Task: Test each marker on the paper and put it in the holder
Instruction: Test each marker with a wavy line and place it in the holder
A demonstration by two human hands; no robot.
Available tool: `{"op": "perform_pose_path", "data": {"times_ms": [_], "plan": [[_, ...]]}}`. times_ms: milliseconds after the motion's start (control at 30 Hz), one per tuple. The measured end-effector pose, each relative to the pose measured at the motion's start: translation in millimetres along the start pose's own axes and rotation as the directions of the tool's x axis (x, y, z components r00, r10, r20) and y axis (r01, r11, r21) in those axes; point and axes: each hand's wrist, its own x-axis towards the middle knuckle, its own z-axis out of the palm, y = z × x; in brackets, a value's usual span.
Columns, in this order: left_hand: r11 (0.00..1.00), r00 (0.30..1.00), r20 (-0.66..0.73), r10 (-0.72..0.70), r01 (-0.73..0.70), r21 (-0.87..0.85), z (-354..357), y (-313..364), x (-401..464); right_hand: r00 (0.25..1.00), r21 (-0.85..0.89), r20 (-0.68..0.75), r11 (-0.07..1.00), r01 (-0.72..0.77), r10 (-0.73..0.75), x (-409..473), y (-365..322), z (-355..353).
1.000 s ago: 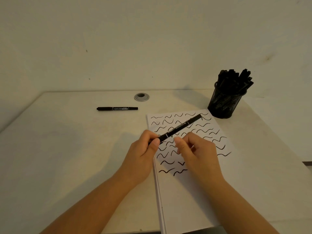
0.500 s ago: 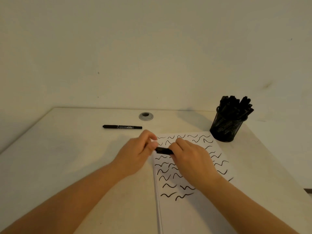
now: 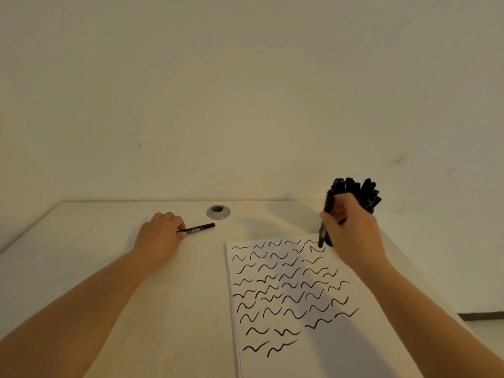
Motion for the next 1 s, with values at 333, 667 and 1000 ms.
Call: {"op": "perform_pose_path", "data": {"times_ms": [333,667,1000], "plan": [[0.753,0.998,0.014,0.060,-0.036,-0.657,-26.2,92.4,-30.1,0.884,0.389,-0.309,0.895,-0.220,0.351,48.8,26.6,-46.7],[0.509,0.991,-0.046,0.124,-0.103,-0.855,-30.7,162.9,-91.3,0.966,0.089,-0.245,0.994,-0.066,0.087,39.3,35.3,-30.4],[0.535,0.998,0.040,0.039,0.013,-0.845,-26.6,165.4,-100.9,0.976,-0.377,-0.146,0.922,0.094,-0.159,26.9,51.7,-10.4]]}}
